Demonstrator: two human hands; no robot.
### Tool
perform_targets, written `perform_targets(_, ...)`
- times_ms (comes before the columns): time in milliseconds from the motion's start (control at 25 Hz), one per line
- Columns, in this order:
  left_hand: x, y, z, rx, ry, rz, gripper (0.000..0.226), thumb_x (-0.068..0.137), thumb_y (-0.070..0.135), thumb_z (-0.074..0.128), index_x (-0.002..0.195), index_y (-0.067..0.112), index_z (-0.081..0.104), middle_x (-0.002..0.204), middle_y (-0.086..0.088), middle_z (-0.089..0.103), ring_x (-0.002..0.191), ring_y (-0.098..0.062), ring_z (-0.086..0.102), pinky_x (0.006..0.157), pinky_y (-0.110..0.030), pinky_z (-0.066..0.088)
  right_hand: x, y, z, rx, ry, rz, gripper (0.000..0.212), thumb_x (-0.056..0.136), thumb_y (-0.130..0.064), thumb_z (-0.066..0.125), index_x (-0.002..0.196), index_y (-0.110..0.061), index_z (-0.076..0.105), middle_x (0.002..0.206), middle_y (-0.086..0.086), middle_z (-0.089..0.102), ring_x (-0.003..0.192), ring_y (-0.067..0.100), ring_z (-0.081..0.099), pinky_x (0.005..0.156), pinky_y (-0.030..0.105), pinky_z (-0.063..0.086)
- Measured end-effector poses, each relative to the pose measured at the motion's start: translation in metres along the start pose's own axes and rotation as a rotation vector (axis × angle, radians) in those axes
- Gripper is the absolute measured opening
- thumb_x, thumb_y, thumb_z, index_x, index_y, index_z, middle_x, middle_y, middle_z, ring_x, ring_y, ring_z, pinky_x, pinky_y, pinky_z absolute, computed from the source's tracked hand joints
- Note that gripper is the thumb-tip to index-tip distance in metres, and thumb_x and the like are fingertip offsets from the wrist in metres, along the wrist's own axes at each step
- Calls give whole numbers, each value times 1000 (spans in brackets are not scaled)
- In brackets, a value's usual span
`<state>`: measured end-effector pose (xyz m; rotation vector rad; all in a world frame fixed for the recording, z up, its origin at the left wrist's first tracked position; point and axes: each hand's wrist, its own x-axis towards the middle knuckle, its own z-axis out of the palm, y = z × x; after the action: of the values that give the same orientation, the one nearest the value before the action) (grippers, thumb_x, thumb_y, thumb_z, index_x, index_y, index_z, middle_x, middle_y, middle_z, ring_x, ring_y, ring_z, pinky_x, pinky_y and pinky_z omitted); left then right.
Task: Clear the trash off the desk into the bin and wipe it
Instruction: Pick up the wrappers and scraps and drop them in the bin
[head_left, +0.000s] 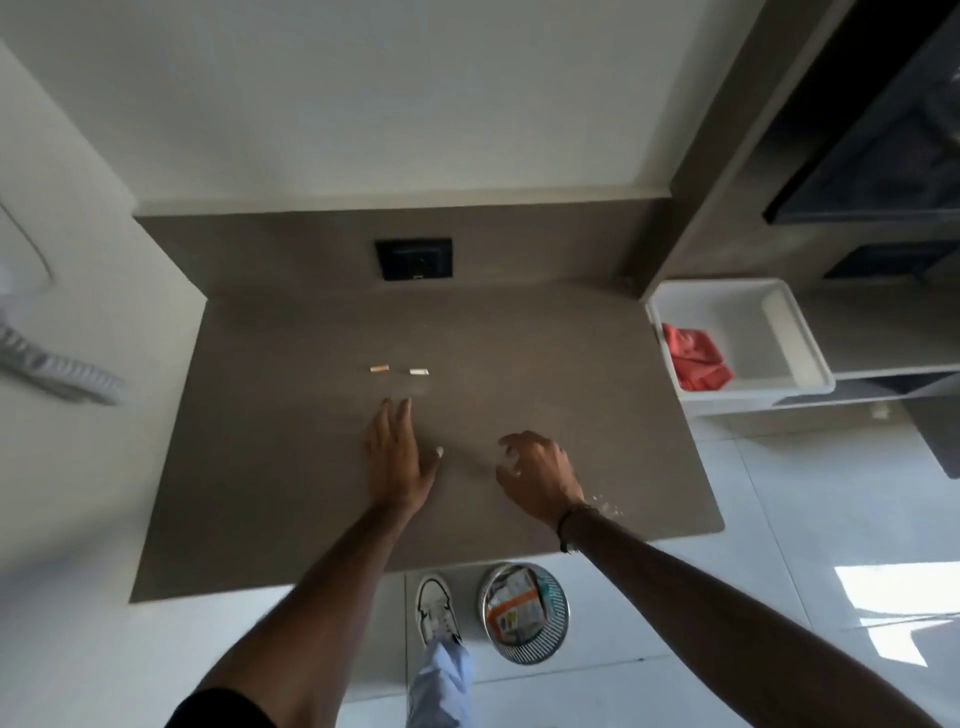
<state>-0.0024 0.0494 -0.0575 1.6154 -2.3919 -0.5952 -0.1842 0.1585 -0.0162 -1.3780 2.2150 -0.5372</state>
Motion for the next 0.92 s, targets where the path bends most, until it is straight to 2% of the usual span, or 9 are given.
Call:
perform_targets(160, 70, -31, -15, -90, 90, -99, 79, 80, 23, 79, 147, 2, 42, 153, -28, 42, 141, -45, 41, 116, -53, 35, 71, -40, 19, -84, -63, -13, 51, 81, -22, 60, 132, -19, 57, 125, 5, 64, 102, 32, 66, 83, 39, 55)
perform_targets(280, 117, -51, -20, -98, 120, -54, 63, 82, 14, 75, 140, 5, 52, 146, -23, 51, 135, -42, 48, 112, -51, 40, 119, -63, 30, -135, -58, -41, 51, 83, -17, 62, 133, -18, 55, 126, 7, 61, 106, 34, 64, 84, 40, 54)
perform_targets(400, 140, -67, -22, -181, 100, 68, 30, 83, 9, 74, 112, 6, 73, 116, -16, 68, 107, -37, 65, 96, -47, 54, 155, -83, 39, -198, -56, -88, 38, 83, -16, 63, 121, -18, 64, 117, 8, 62, 102, 34, 64, 77, 40, 55)
perform_targets(480, 144, -68, -23, -269, 81, 68, 9, 83, 5, 72, 90, 7, 78, 96, -13, 69, 89, -33, 68, 83, -45, 58, 167, -90, 43, -243, -56, -120, 24, 86, -16, 60, 108, -16, 70, 110, 9, 62, 100, 34, 63, 73, 40, 54)
perform_targets(520, 143, -67, -24, -304, 73, 43, 9, 83, 2, 70, 84, 7, 77, 92, -13, 69, 85, -32, 68, 80, -44, 58, 169, -91, 43, -255, -54, -122, 21, 87, -16, 59, 104, -15, 72, 109, 9, 63, 100, 34, 63, 72, 40, 53)
perform_targets(680, 111, -54, -29, -328, 61, 68, 16, 82, -5, 64, 80, 8, 74, 85, -11, 71, 80, -30, 67, 77, -42, 57, 150, -86, 37, -277, -81, -146, 18, 86, -20, 58, 97, -13, 71, 105, 10, 66, 97, 34, 64, 72, 38, 52)
perform_targets(800, 45, -37, -29, -329, 4, 172, 12, 87, 0, 67, 88, 11, 72, 87, -8, 72, 82, -27, 67, 78, -41, 54, 97, -68, 21, -99, -75, -41, 17, 76, -28, 61, 87, -19, 70, 90, 4, 74, 84, 31, 69, 67, 34, 54)
perform_targets(920, -36, -17, -18, -335, -8, 227, 10, 90, 16, 68, 95, 14, 76, 91, -4, 74, 85, -21, 69, 80, -35, 55, 21, -30, 2, 147, 63, 23, 12, 68, -24, 68, 78, -19, 71, 70, 1, 75, 65, 22, 70, 57, 31, 56)
